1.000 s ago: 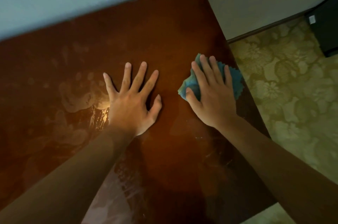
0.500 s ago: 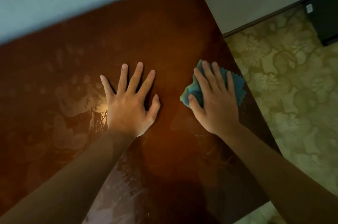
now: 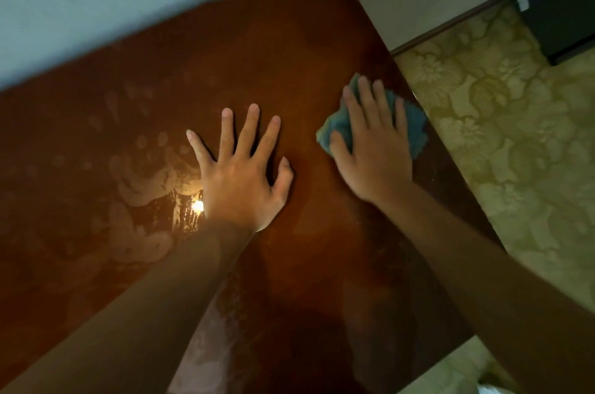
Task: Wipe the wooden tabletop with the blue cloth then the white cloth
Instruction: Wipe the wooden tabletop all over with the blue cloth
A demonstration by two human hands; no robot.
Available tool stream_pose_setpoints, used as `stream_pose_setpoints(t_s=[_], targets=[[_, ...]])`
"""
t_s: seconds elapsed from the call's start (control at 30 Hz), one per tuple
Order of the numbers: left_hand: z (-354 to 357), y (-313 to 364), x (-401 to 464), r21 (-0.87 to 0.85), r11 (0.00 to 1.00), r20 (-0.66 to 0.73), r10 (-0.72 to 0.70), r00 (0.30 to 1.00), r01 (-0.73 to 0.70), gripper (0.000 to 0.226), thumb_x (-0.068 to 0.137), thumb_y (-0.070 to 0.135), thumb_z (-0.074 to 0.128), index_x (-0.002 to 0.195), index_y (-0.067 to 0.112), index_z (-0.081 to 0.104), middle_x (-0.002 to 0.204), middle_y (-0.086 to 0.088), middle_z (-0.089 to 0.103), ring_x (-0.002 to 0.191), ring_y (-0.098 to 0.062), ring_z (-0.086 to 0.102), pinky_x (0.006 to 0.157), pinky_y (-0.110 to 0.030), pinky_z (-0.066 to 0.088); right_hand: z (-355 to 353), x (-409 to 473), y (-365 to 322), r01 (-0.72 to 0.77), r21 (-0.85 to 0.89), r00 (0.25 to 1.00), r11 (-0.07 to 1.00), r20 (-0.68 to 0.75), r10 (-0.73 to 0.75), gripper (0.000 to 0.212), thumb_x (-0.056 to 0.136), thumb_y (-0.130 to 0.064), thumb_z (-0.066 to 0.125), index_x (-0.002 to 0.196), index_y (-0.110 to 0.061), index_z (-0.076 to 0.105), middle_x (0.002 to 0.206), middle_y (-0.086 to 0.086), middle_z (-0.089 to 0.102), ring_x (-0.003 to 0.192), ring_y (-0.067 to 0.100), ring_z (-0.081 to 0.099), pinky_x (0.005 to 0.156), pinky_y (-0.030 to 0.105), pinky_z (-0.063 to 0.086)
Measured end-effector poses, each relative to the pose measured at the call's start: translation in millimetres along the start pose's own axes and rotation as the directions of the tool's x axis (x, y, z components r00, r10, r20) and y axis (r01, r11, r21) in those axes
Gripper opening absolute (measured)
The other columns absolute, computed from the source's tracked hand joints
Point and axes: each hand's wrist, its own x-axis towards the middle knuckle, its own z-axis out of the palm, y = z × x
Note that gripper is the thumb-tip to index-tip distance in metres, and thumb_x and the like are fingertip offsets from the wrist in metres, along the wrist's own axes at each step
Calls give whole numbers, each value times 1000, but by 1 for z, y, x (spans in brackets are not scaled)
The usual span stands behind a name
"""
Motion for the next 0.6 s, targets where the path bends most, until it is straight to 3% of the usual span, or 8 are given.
stream_pose_setpoints(t_s=[0.13,0.4,0.6], targets=[[-1,1,0,-4,1000,5,-4,1000,4,61,100,53,29,157,30,34,166,-2,26,155,-33,12,115,-75,4,9,-47,-8,15,-10,1000,1000,-5,-15,72,99,-52,31,160,-14,30,169,12,24,157,31,18,127,57,14],[3,-1,1,-19,1000,8,2,1000,-1,62,102,55,25,159,31,27,168,-1,19,156,-33,6,116,-74,-1,1,10,13,-90,-20,996,996,5,90,73,100,-53,24,164,-18,17,172,8,12,159,27,6,127,49,-1],[4,-3,0,-21,1000,-13,9,1000,-9,61,102,54,26,158,31,30,167,-3,22,155,-34,9,115,-75,1,13,-56,-9,-105,-18,994,994,-39,104,73,100,-53,25,162,-16,23,170,10,19,158,29,13,128,53,7]])
